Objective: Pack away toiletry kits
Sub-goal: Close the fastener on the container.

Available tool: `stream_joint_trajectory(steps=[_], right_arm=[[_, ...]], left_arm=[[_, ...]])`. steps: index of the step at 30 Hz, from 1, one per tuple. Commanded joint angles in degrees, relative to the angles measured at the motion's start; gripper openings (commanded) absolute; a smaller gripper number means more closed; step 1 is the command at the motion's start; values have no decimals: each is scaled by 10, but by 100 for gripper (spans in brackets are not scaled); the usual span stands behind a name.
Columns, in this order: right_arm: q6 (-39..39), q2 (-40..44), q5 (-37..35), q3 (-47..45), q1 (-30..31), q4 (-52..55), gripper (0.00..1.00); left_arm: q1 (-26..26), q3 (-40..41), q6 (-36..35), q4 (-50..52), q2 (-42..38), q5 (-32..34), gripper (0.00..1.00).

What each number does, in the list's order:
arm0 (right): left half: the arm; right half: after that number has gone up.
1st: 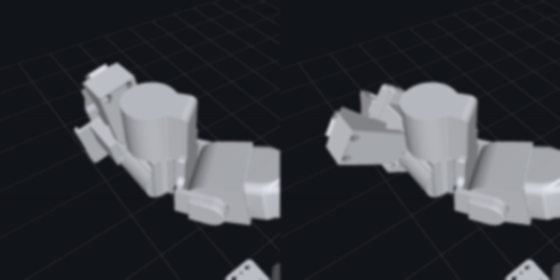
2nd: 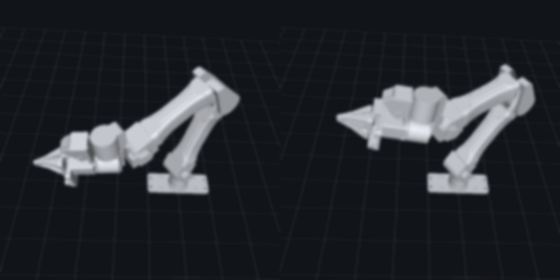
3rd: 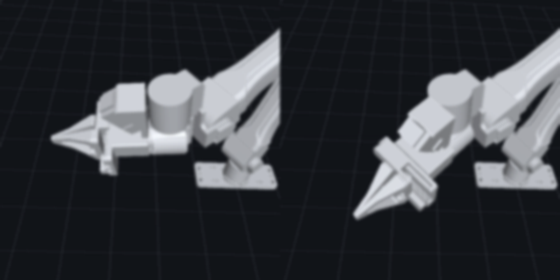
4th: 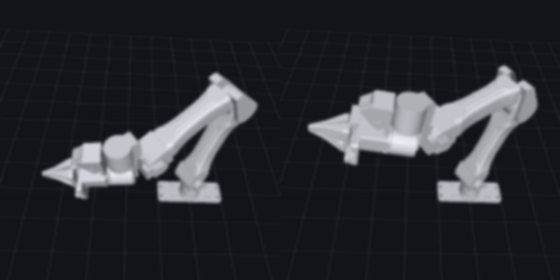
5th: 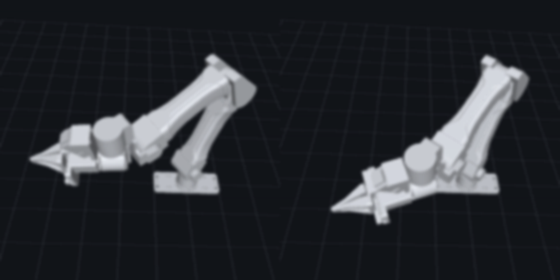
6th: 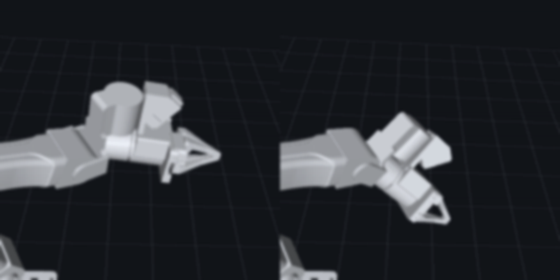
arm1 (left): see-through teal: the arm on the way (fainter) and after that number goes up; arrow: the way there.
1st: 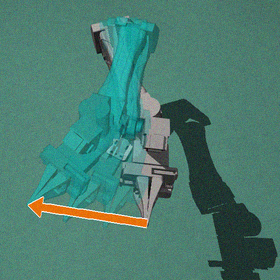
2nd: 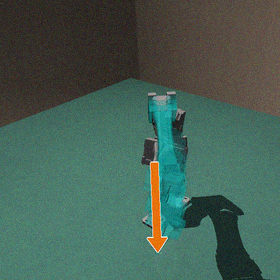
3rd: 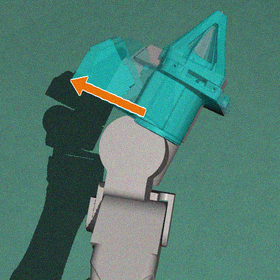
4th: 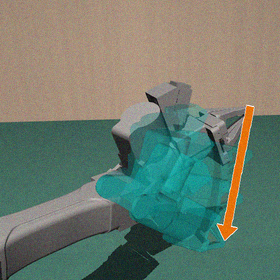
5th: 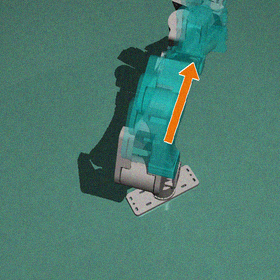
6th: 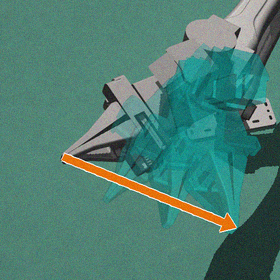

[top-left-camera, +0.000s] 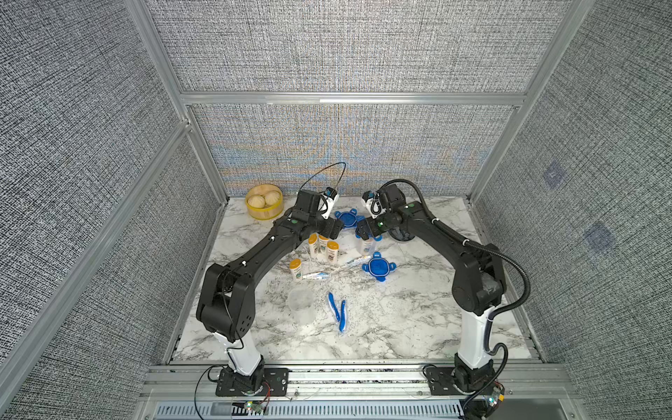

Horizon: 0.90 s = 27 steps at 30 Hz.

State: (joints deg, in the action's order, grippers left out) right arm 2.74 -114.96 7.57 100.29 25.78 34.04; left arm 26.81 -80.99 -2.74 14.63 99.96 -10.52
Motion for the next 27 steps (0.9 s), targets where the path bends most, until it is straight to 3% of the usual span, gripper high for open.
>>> stream_joint_trajectory(steps=[1,6,12,13,15,16,22,27], right_arm=[[9,-6,-12,-3,0,40,95],[11,-9,-16,-3,0,49,81],[11,-4,-23,0,1,51,78],[10,-3,-22,0,1,51,78],[9,-1,-14,4,2,53,96],[7,1,-9,8,3,52,99],[-23,54,23,16,3,26,99],[-102,167,36,-76,-31,-52,99]], left_arm=[[-1,-3,0,-20,1,-5,85],[-1,-3,1,-20,0,-5,85],[-1,-5,-4,-24,0,-4,84],[-2,-6,-4,-24,1,-5,84],[-1,-8,-10,-28,1,-11,84],[-1,-8,-15,-32,2,-15,84],[0,-26,-63,-71,15,-76,94],[13,-66,-97,-76,46,-156,100]])
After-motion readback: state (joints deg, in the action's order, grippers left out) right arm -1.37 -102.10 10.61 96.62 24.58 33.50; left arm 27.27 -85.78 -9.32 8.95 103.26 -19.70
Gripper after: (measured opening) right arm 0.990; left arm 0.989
